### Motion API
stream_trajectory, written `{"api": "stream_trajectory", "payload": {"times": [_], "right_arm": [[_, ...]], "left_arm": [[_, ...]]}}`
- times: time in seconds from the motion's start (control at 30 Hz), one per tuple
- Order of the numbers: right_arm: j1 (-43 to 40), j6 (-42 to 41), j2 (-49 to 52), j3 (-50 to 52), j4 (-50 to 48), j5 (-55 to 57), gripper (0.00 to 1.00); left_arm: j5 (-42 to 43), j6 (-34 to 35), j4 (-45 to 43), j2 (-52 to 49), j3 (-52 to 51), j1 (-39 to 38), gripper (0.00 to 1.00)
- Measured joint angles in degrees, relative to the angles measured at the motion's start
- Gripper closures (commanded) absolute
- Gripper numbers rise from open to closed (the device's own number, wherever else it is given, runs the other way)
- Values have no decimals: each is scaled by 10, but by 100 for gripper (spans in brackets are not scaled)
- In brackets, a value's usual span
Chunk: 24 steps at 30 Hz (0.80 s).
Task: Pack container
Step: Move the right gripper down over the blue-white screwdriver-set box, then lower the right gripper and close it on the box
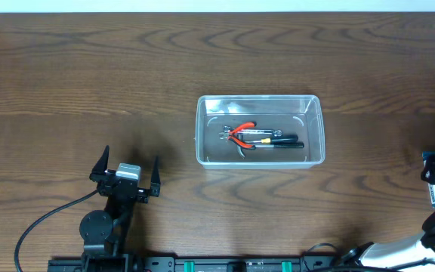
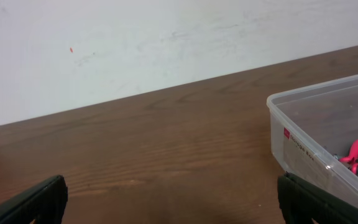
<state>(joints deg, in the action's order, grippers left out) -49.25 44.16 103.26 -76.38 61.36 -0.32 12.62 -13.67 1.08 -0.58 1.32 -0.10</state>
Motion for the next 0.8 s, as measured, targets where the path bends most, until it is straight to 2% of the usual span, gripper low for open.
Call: {"api": "stream_trajectory", "payload": {"times": [0.37, 0.8], "right_arm": [[-19, -2, 29, 0, -66, 34, 1], [-23, 4, 60, 0, -77, 40, 1]], "left_arm": [[0, 0, 0, 0, 0, 0, 2], [0, 0, 0, 0, 0, 0, 2]]}}
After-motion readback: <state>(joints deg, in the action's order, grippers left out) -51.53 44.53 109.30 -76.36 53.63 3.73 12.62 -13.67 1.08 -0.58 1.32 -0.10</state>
